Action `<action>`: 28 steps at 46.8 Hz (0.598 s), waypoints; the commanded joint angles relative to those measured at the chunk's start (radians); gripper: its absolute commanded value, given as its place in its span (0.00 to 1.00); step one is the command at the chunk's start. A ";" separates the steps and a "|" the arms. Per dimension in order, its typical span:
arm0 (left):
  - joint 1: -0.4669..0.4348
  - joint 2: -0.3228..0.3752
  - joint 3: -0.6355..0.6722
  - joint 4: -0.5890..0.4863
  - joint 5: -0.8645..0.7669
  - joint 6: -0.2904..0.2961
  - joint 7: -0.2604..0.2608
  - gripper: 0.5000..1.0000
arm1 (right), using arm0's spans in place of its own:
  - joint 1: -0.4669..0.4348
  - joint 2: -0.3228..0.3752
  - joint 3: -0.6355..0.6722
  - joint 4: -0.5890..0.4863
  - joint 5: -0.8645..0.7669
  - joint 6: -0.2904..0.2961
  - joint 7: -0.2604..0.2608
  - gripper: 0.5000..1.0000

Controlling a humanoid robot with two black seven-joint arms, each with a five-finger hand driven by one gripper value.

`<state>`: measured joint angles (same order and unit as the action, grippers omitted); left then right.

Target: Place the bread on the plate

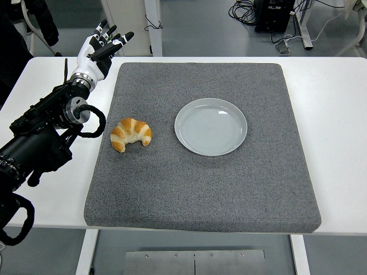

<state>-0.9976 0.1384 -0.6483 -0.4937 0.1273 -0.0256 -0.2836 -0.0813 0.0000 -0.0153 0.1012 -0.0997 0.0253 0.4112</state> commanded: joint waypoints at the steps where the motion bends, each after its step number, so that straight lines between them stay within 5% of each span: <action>1: 0.005 0.035 0.015 -0.051 0.000 0.007 -0.002 0.93 | 0.000 0.000 0.000 0.000 0.000 -0.001 0.000 1.00; 28: -0.022 0.294 0.285 -0.473 0.073 0.136 0.018 0.88 | 0.000 0.000 0.000 0.002 0.000 -0.001 0.000 1.00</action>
<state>-1.0133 0.4162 -0.3884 -0.9367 0.1672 0.1076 -0.2641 -0.0814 0.0000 -0.0153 0.1012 -0.0997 0.0248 0.4110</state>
